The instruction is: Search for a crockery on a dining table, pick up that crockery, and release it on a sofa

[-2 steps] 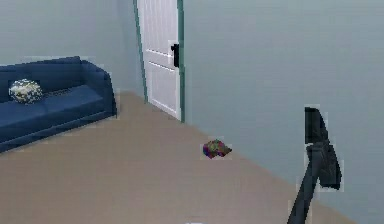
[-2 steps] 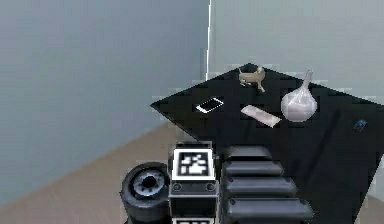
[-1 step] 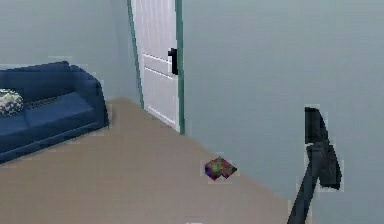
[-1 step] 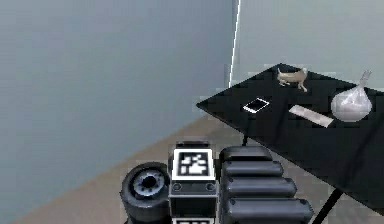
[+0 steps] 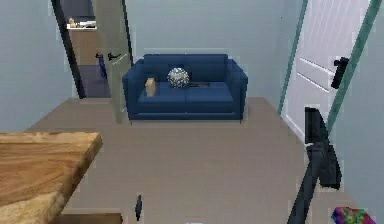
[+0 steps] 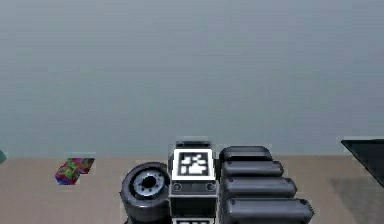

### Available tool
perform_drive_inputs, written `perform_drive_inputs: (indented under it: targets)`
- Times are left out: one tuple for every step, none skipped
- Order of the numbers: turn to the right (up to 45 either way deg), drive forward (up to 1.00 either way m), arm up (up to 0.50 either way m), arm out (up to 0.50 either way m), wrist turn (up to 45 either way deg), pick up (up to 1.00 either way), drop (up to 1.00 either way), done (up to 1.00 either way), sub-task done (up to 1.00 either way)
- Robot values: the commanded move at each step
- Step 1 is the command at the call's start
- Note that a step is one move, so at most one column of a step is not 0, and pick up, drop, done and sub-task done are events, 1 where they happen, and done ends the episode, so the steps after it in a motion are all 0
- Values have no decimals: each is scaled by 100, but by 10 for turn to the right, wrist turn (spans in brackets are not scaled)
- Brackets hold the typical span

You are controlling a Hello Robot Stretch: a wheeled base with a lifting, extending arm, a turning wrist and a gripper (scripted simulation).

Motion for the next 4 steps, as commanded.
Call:
perform_drive_inputs:
  targets:
    - [-30,0,0,0,0,0,0,0,0]
    - [0,100,0,0,0,0,0,0,0]
    - [0,45,0,0,0,0,0,0,0]
    - [-120,0,0,0,0,0,0,0,0]
